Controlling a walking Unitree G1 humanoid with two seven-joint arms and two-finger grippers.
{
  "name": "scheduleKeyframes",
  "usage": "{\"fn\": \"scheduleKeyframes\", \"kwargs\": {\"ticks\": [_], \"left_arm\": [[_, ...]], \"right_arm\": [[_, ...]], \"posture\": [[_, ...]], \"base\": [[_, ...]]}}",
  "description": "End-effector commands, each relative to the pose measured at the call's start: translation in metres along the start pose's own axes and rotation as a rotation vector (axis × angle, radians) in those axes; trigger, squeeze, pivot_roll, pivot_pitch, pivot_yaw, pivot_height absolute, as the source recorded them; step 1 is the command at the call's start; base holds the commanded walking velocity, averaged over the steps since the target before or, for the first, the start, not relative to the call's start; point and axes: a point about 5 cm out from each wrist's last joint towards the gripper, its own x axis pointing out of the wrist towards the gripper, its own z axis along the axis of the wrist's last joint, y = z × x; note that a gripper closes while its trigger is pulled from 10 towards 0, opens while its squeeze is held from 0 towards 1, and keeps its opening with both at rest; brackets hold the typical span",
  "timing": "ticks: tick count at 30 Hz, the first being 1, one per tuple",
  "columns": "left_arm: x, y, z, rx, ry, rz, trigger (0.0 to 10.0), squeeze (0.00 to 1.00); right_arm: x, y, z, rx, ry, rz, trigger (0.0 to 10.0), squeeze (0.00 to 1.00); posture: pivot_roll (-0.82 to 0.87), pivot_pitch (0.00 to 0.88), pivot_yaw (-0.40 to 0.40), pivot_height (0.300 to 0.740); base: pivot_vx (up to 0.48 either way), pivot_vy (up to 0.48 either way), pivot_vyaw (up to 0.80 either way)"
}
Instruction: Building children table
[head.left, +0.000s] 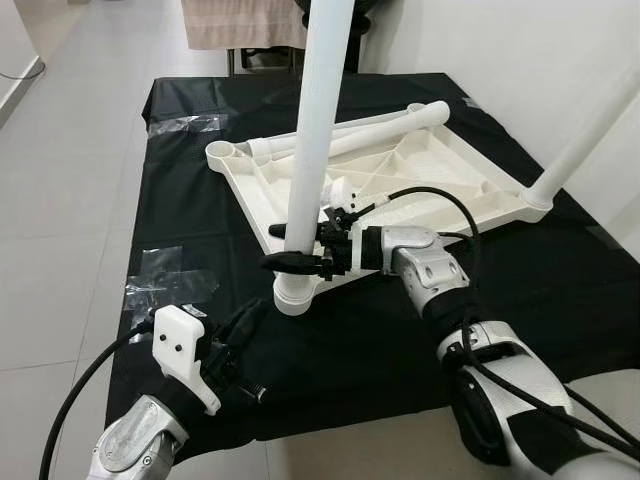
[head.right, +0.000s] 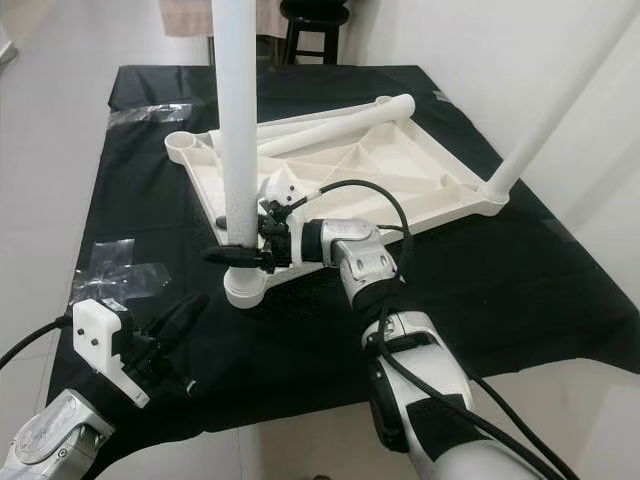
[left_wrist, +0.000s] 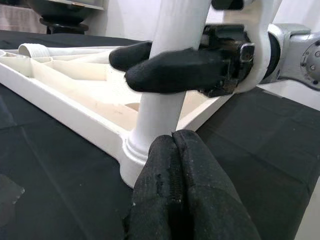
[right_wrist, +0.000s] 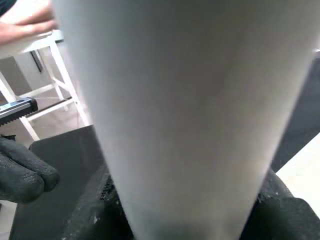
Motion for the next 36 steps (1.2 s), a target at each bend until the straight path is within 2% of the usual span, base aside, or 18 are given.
{"fn": "scheduleKeyframes", "kwargs": {"ticks": [1,4,8,12,13,14,15,17,18,19,26,27,28,29,32,33,35,36], "left_arm": [[0.0,-0.003,-0.002,-0.005,0.007,-0.004,10.0,0.0],[0.0,-0.003,-0.002,-0.007,0.007,-0.006,10.0,0.0],[-0.001,-0.004,-0.002,-0.009,0.004,-0.006,10.0,0.0],[-0.002,-0.004,-0.001,-0.009,0.004,-0.006,10.0,0.0],[-0.002,-0.004,-0.001,-0.009,0.004,-0.006,10.0,0.0],[-0.003,-0.003,-0.001,-0.009,0.004,-0.006,10.0,0.0],[-0.003,-0.003,-0.001,-0.009,0.004,-0.006,10.0,0.0],[-0.003,-0.002,0.0,-0.009,0.003,-0.007,10.0,0.0],[-0.003,-0.002,0.0,-0.009,0.003,-0.007,10.0,0.0],[-0.002,-0.001,0.0,-0.01,0.003,-0.007,10.0,0.0],[0.0,-0.001,-0.001,-0.009,0.003,-0.012,10.0,0.0],[0.0,-0.001,-0.001,-0.008,0.002,-0.01,10.0,0.0],[0.0,0.0,-0.001,-0.006,0.001,-0.008,10.0,0.0],[0.0,0.0,-0.001,-0.005,0.0,-0.006,10.0,0.0],[0.0,0.0,-0.001,-0.005,0.0,-0.005,10.0,0.0],[0.0,0.0,-0.001,-0.005,0.0,-0.004,10.0,0.0],[0.001,0.0,-0.001,-0.006,0.0,-0.005,10.0,0.0],[0.001,0.001,-0.001,-0.006,0.001,-0.006,10.0,0.0]], "right_arm": [[0.003,0.0,0.003,0.008,-0.008,0.026,0.0,0.0],[-0.004,-0.003,0.001,-0.009,-0.008,-0.012,0.0,0.0],[-0.015,-0.01,-0.008,-0.041,0.024,-0.201,0.0,0.0],[-0.017,-0.01,-0.015,-0.044,0.056,-0.285,0.0,0.0],[-0.017,-0.014,-0.026,-0.003,0.069,-0.592,0.0,0.0],[-0.02,-0.016,-0.034,0.028,0.085,-0.819,0.0,0.0],[-0.02,-0.016,-0.034,0.028,0.085,-0.819,0.0,0.0],[0.002,0.027,-0.053,0.106,0.065,-0.871,0.0,0.0],[0.002,0.027,-0.053,0.106,0.065,-0.871,0.0,0.0],[0.011,0.039,-0.056,0.119,0.053,-0.834,0.0,0.0],[0.027,0.04,-0.05,0.077,0.041,-0.752,0.0,0.0],[0.028,0.039,-0.047,0.074,0.039,-0.748,10.0,0.0],[0.029,0.037,-0.044,0.087,0.023,-0.737,10.0,0.0],[0.031,0.039,-0.038,0.099,0.015,-0.704,10.0,1.0],[0.033,0.04,-0.033,0.112,0.002,-0.66,10.0,1.0],[0.037,0.041,-0.026,0.112,-0.012,-0.583,10.0,1.0],[0.039,0.042,-0.002,0.025,-0.085,-0.398,10.0,1.0],[0.039,0.042,0.005,-0.005,-0.107,-0.343,10.0,0.93]], "posture": [[0.16,0.086,-0.122,0.74],[0.15,0.082,-0.117,0.74],[0.14,0.087,-0.12,0.74],[0.14,0.089,-0.121,0.74],[0.13,0.094,-0.122,0.74],[0.13,0.094,-0.122,0.74],[0.13,0.094,-0.122,0.74],[0.12,0.101,-0.104,0.74],[0.12,0.101,-0.104,0.74],[0.12,0.091,-0.105,0.74],[0.12,0.087,-0.11,0.74],[0.12,0.087,-0.113,0.74],[0.12,0.087,-0.113,0.74],[0.12,0.087,-0.113,0.74],[0.12,0.087,-0.113,0.74],[0.12,0.087,-0.113,0.74],[0.12,0.082,-0.115,0.74],[0.12,0.082,-0.115,0.74]], "base": [[0.0,0.0,0.0],[0.0,0.0,0.0],[0.0,0.0,0.0],[0.0,0.0,0.0],[0.0,0.0,0.0],[0.0,0.0,0.0],[0.0,0.0,0.0],[0.0,0.0,0.0],[0.0,0.0,0.0],[0.0,0.0,0.0],[0.0,0.0,0.0],[0.0,0.0,0.0],[0.0,0.0,0.0],[0.0,0.0,0.0],[0.0,0.0,0.0],[0.0,0.0,0.0],[0.0,0.0,0.0],[0.0,0.0,0.0]]}}
